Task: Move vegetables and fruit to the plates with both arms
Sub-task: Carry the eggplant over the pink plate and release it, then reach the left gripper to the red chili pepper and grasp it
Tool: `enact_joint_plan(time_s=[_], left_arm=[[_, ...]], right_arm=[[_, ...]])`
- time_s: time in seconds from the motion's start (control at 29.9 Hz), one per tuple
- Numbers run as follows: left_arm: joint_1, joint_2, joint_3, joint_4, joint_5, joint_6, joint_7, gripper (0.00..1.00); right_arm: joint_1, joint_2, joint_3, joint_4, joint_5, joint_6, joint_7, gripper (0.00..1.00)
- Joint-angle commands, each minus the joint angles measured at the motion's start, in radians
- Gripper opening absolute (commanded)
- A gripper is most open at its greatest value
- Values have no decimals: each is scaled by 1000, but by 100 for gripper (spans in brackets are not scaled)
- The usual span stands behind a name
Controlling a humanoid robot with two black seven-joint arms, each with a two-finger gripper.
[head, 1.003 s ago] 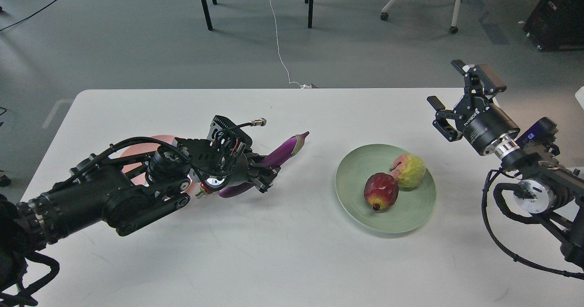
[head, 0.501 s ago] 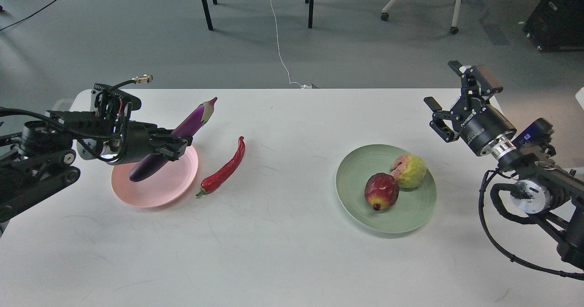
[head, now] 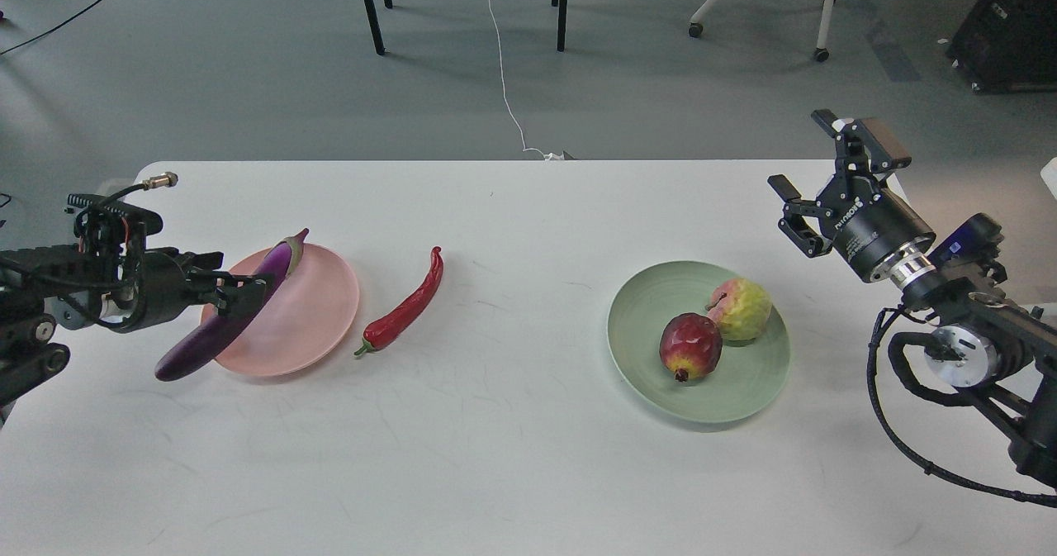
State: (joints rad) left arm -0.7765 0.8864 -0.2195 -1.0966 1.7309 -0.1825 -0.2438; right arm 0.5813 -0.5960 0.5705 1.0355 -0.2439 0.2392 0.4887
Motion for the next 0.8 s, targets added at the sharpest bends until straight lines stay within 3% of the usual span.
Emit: enact_joint_plan(time_s=[0.0, 0.13, 0.3, 0.53, 0.77], left_arm=[[-68, -23, -3, -75, 1, -2, 1, 96], [-110, -101, 5, -152, 6, -5, 17, 96], [-103, -262, 20, -138, 26, -6, 52, 96], [-99, -405, 92, 3, 91, -6, 60, 94], [-73, -452, 95, 132, 119, -6, 58, 89]], right_arm=[[0, -2, 0, 0, 0, 0, 0, 98], [0, -5, 0, 0, 0, 0, 0, 98], [-9, -11, 2, 0, 0, 0, 0, 98], [-21, -13, 15, 0, 0, 0, 0, 98], [-25, -13, 26, -2, 0, 0, 0, 98]])
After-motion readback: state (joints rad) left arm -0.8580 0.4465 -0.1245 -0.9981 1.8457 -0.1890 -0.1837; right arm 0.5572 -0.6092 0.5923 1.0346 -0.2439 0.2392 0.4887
